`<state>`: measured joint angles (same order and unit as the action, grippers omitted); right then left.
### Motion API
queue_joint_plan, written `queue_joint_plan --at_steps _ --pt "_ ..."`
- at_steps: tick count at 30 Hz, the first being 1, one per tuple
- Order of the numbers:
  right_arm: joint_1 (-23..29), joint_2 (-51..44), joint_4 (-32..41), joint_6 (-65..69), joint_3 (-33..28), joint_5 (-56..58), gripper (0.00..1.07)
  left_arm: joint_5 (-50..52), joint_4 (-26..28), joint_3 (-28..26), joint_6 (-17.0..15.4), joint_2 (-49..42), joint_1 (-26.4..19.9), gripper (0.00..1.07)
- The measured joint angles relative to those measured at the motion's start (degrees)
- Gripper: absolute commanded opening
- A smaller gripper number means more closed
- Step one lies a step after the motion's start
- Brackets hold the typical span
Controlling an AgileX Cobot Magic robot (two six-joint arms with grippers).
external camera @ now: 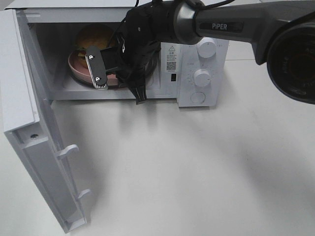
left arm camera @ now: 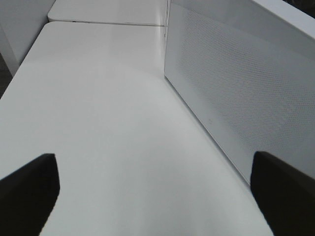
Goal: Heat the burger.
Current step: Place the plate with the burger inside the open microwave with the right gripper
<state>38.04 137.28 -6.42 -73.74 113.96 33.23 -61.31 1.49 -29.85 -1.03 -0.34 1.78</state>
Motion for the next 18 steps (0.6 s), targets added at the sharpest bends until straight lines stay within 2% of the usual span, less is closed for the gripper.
queue_joint_plan --at_steps 6,14,18 --pt "0.0 0.11 -0.06 0.74 0.17 -2.12 0.15 0.0 0.0 0.0 0.0 0.0 0.0 0.98" --pt "0.0 0.11 0.0 1.66 0.46 -3.32 0.37 0.0 0.0 0.0 0.0 0.0 0.0 0.98" --pt "0.0 0.06 0.0 2.23 0.52 -3.61 0.42 0.0 0.0 0.0 0.0 0.0 0.0 0.98"
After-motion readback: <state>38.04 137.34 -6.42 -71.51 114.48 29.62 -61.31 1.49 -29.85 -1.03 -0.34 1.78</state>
